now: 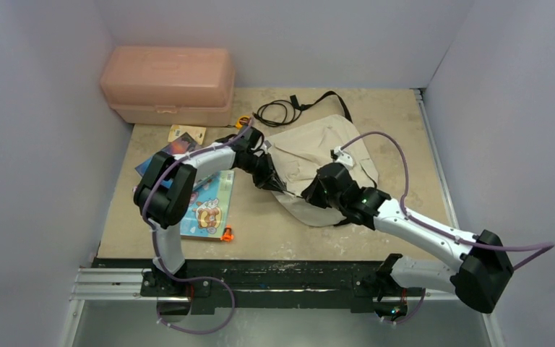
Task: Pack the student bag
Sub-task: Unzip the student bag at the center of the board.
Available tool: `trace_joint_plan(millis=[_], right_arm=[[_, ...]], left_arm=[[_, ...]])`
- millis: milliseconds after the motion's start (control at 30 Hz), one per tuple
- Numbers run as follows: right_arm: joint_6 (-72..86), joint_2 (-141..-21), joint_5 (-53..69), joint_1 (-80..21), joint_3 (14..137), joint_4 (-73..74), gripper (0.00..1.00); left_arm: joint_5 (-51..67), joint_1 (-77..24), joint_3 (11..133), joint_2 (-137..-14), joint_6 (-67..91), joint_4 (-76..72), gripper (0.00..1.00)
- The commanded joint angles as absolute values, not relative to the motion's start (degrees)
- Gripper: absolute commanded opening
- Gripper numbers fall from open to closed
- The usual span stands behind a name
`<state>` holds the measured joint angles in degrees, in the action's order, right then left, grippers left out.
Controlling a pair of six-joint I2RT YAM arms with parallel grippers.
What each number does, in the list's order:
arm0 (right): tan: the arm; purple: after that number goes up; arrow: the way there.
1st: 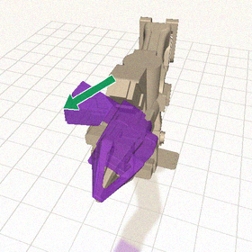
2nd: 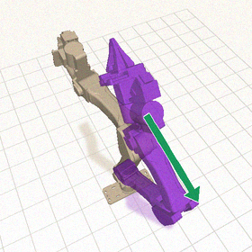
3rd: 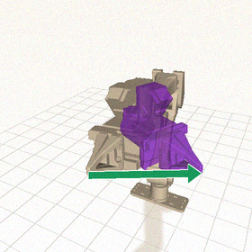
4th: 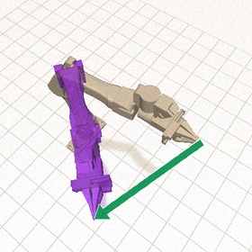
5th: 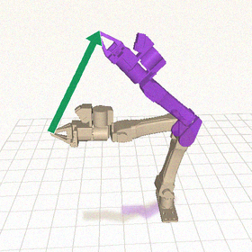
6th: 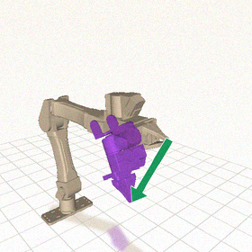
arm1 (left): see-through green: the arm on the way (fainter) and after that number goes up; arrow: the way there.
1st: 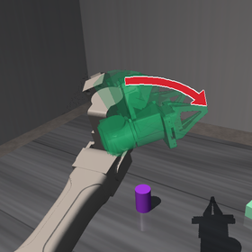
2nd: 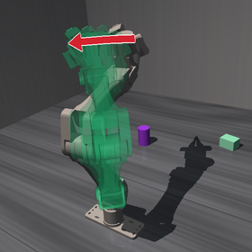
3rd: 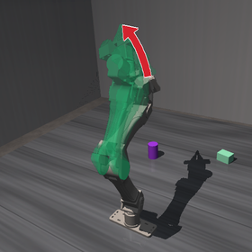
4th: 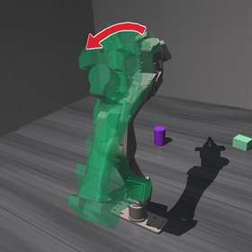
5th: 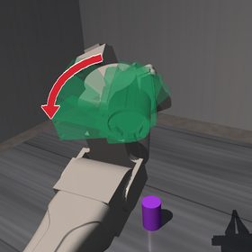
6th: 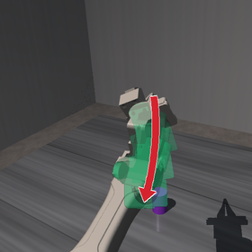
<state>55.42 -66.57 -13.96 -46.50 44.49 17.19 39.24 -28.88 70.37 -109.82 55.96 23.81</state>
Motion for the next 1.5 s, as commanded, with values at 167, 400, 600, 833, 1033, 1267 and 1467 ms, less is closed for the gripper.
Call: trace_joint_plan(millis=[167,400,600,833,1033,1267,1467], right_arm=[[58.7,-52.7,-19.5,-46.7,39.0,23.0,0.00],[53.0,-44.4,-21.7,-46.7,38.3,28.7,0.00],[48.2,-37.7,-23.6,-46.7,35.8,28.6,0.00],[39.3,-38.8,-18.3,-46.7,34.0,18.1,0.00],[35.3,-37.7,-15.8,-46.7,32.8,12.2,0.00],[32.2,-38.2,-14.5,-46.7,33.4,10.5,0.00],[33.4,-39.3,-13.9,-46.6,32.4,9.4,0.00]], left_arm=[[30.2,-27.3,73.6,-107.4,50.5,29.9,0.00],[28.4,-27.2,74.8,-107.7,48.7,31.2,0.00],[29.4,-27.2,75.4,-108.7,47.0,31.5,0.00],[31.3,-28.1,68.8,-104.6,46.4,22.0,0.00],[27.0,-28.3,65.4,-93.6,40.0,27.1,0.38],[20.2,-34.4,54.3,-69.1,35.1,20.6,0.81],[5.0,-48.4,52.5,-67.0,33.0,13.4,0.89]])
